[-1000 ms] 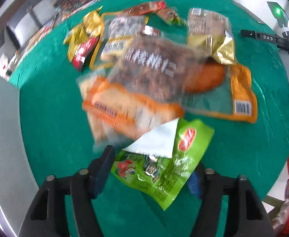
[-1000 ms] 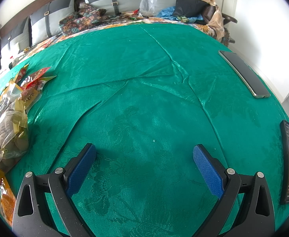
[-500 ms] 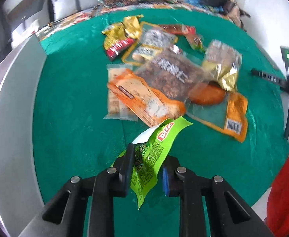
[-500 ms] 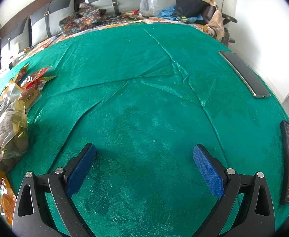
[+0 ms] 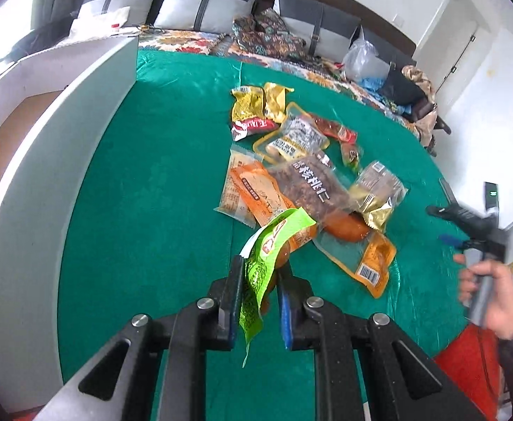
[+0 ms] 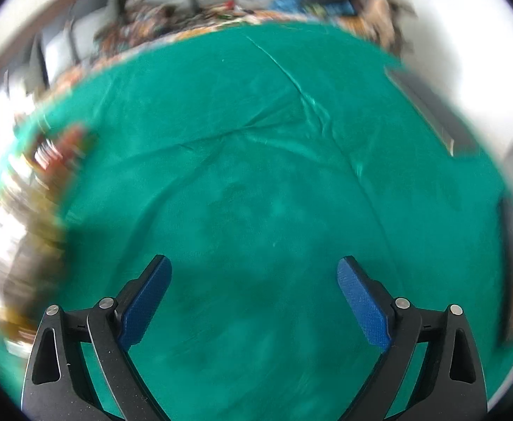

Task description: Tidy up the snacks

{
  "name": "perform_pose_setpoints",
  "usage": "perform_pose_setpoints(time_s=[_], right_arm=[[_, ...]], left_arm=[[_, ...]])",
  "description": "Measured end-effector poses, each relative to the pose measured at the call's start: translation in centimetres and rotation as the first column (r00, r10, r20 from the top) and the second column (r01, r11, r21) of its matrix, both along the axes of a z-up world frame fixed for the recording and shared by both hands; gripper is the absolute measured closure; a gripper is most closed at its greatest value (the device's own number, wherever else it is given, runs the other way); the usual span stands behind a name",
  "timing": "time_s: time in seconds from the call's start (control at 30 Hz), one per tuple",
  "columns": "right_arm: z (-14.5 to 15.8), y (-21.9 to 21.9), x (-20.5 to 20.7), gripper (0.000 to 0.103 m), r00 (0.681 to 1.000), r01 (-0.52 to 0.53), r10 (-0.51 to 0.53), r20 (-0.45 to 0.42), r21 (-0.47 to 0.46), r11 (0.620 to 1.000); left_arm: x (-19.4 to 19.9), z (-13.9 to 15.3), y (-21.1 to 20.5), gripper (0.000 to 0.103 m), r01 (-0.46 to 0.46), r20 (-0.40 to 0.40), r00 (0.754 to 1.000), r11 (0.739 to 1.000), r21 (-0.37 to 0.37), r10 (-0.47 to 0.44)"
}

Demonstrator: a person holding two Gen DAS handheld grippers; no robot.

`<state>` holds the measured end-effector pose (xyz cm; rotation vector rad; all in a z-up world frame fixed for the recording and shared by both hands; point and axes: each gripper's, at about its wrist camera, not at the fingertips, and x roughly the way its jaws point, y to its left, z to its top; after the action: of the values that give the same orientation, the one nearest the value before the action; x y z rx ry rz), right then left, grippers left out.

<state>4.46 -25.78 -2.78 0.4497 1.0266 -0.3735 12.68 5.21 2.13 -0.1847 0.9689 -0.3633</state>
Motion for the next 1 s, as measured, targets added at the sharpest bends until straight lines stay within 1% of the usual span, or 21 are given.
perform_pose_setpoints(time_s=[0.03, 0.07, 0.1, 0.13, 0.17, 0.23, 0.27, 0.3, 0.33, 0.37, 0.4, 0.43, 0.47, 0.53, 0.63, 0.73, 0.8, 0.83, 0.9, 0.93, 1.0], right_arm=[[0.5, 0.2, -0.5, 0.007, 0.999, 0.016, -0.020, 0.028, 0.112, 0.994], [0.9, 0.9, -0.9, 0.007, 0.998, 0.022, -0.036, 0.046, 0.272, 0.962], [1.3, 2.3, -0.7, 0.007, 0.998, 0.006, -0.032, 0.056, 0.399, 0.917], [1.6, 3.4, -0.2, 0.007, 0.998, -0.015, -0.017, 0.068, 0.448, 0.894], [2.4, 5.6, 1.2, 0.007, 0.996, -0.057, 0.021, 0.082, 0.464, 0.884], [3.1, 8.2, 3.5, 0.006, 0.996, -0.071, 0.043, 0.077, 0.414, 0.907], [2.9, 9.9, 5.3, 0.005, 0.998, -0.055, 0.036, 0.060, 0.362, 0.930], [2.4, 10.8, 6.3, 0.005, 0.999, -0.048, 0.038, 0.035, 0.338, 0.940], [1.4, 11.8, 7.5, 0.006, 0.998, -0.042, 0.052, -0.022, 0.320, 0.946], [-0.1, 12.9, 8.6, 0.008, 0.991, -0.046, 0.083, -0.103, 0.321, 0.946], [-0.7, 13.1, 8.8, 0.022, 0.988, -0.051, 0.097, -0.120, 0.336, 0.940], [-0.5, 13.2, 8.3, 0.041, 0.990, -0.055, 0.094, -0.110, 0.318, 0.947], [-0.1, 13.0, 7.9, 0.055, 0.992, -0.078, 0.109, -0.071, 0.344, 0.936], [0.8, 11.9, 7.1, 0.058, 0.993, -0.087, 0.110, -0.042, 0.364, 0.927], [4.0, 9.2, 5.1, 0.059, 0.996, -0.084, 0.067, 0.059, 0.357, 0.930], [8.8, 10.4, 4.6, 0.059, 0.978, -0.188, 0.150, 0.145, 0.302, 0.935], [12.9, 14.0, 4.9, 0.058, 0.945, -0.306, 0.246, 0.215, 0.313, 0.899], [14.6, 16.3, 5.2, 0.058, 0.923, -0.367, 0.296, 0.247, 0.325, 0.872], [17.0, 22.0, 5.6, 0.058, 0.868, -0.484, 0.390, 0.308, 0.344, 0.805], [18.3, 24.8, 5.7, 0.058, 0.836, -0.538, 0.432, 0.338, 0.355, 0.765], [20.6, 32.0, 6.1, 0.057, 0.760, -0.646, 0.518, 0.392, 0.372, 0.666]], left_arm=[[0.1, 0.0, -0.2, 0.086, -0.001, 0.008, 1.000, 1.000, -0.003, 0.001], [0.0, 0.1, -0.3, 0.086, -0.002, 0.015, 1.000, 1.000, -0.008, 0.002], [-0.1, 0.2, -0.3, 0.086, -0.002, 0.020, 1.000, 1.000, -0.010, 0.003], [-0.1, 0.2, -0.5, 0.086, -0.002, 0.023, 1.000, 1.000, -0.013, 0.002], [-0.2, 0.1, -0.6, 0.086, -0.002, 0.022, 1.000, 1.000, -0.019, 0.003], [-0.6, 0.3, -0.4, 0.086, -0.017, 0.023, 1.000, 0.999, -0.040, 0.018], [-0.9, 0.4, -0.1, 0.086, -0.025, 0.025, 0.999, 0.999, -0.046, 0.026], [-1.2, 0.6, 0.1, 0.086, -0.032, 0.030, 0.999, 0.998, -0.045, 0.033], [-1.5, 0.8, 0.4, 0.086, -0.038, 0.037, 0.999, 0.998, -0.043, 0.039], [-1.8, 1.0, 0.8, 0.086, -0.042, 0.044, 0.998, 0.998, -0.043, 0.044], [-2.2, 1.3, 1.2, 0.086, -0.048, 0.054, 0.997, 0.998, -0.045, 0.050], [-2.4, 1.7, 1.7, 0.086, -0.054, 0.064, 0.996, 0.997, -0.052, 0.057], [-2.6, 2.1, 2.3, 0.086, -0.061, 0.073, 0.995, 0.996, -0.066, 0.066], [-2.8, 2.9, 3.4, 0.086, -0.075, 0.087, 0.993, 0.992, -0.102, 0.084], [-2.9, 4.6, 5.7, 0.086, -0.098, 0.105, 0.987, 0.975, -0.200, 0.121], [-2.8, 6.8, 9.3, 0.086, -0.134, 0.123, 0.977, 0.949, -0.286, 0.175], [-2.5, 8.1, 12.5, 0.086, -0.173, 0.129, 0.967, 0.936, -0.306, 0.221], [-2.4, 8.7, 14.2, 0.086, -0.194, 0.132, 0.961, 0.933, -0.303, 0.243], [-2.1, 9.7, 17.9, 0.086, -0.257, 0.149, 0.942, 0.932, -0.254, 0.300], [-1.8, 10.0, 19.7, 0.086, -0.287, 0.148, 0.934, 0.930, -0.227, 0.325], [-1.2, 10.6, 23.3, 0.086, -0.346, 0.142, 0.917, 0.921, -0.176, 0.372]])
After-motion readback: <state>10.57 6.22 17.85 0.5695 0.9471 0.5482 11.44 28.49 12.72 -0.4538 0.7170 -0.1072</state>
